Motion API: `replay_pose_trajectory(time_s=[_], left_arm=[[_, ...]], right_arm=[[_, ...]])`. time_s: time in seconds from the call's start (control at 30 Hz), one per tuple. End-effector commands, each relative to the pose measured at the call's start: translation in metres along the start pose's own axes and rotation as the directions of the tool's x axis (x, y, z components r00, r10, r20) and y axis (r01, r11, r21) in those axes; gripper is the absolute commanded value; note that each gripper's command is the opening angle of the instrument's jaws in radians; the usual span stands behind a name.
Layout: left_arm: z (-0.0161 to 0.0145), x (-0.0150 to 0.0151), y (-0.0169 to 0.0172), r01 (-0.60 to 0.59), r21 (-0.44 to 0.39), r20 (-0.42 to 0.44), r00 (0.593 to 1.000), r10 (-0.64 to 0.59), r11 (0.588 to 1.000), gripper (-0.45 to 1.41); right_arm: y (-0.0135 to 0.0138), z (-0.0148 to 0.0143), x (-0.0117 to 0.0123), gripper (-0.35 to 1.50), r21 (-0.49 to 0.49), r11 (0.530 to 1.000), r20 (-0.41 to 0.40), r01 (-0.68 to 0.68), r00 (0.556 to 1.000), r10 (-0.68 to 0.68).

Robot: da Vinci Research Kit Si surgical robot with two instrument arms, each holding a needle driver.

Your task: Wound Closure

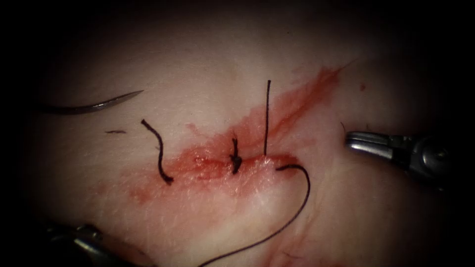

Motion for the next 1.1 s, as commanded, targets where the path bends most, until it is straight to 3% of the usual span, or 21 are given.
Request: replay_pose_trajectory(time_s=[0.03, 0.2, 0.33, 0.67, 0.87, 1.1], left_arm=[[0.0003, 0.0, -0.0001, 0.001, 0.0, 0.002, 1.0, -0.001, 1.0, -0.45], [-0.0005, -0.0009, 0.0008, -0.005, -0.008, 0.042, 0.999, 0.005, 1.0, -0.45], [-0.0006, -0.0018, 0.0009, -0.016, -0.01, 0.082, 0.996, 0.016, 1.0, -0.45], [-0.0009, -0.0024, 0.0005, -0.036, -0.011, 0.128, 0.991, 0.037, 0.999, -0.45], [-0.0008, -0.0027, 0.0004, -0.053, -0.012, 0.152, 0.987, 0.054, 0.999, -0.45], [-0.0003, -0.003, 0.0001, -0.047, -0.007, 0.17, 0.984, 0.048, 0.999, -0.45]], right_arm=[[-0.0011, 0.0018, -0.0006, -0.35, 0.03, 0.999, -0.006, -0.013, 1.0, 0.013], [-0.0024, 0.0042, -0.0014, -0.35, 0.104, 0.994, -0.014, -0.021, 1.0, 0.022], [-0.0018, 0.0052, -0.0005, -0.35, 0.012, 0.999, -0.044, -0.034, 0.998, 0.035], [-0.0009, 0.0068, 0.0006, -0.35, -0.021, 1.0, -0.068, 0.019, 0.997, -0.02], [-0.0003, 0.0076, 0.0004, -0.35, -0.037, 0.999, -0.067, 0.031, 0.997, -0.033], [-0.0012, 0.0085, -0.0018, -0.35, -0.03, 0.998, -0.042, 0.055, 0.998, -0.056]])
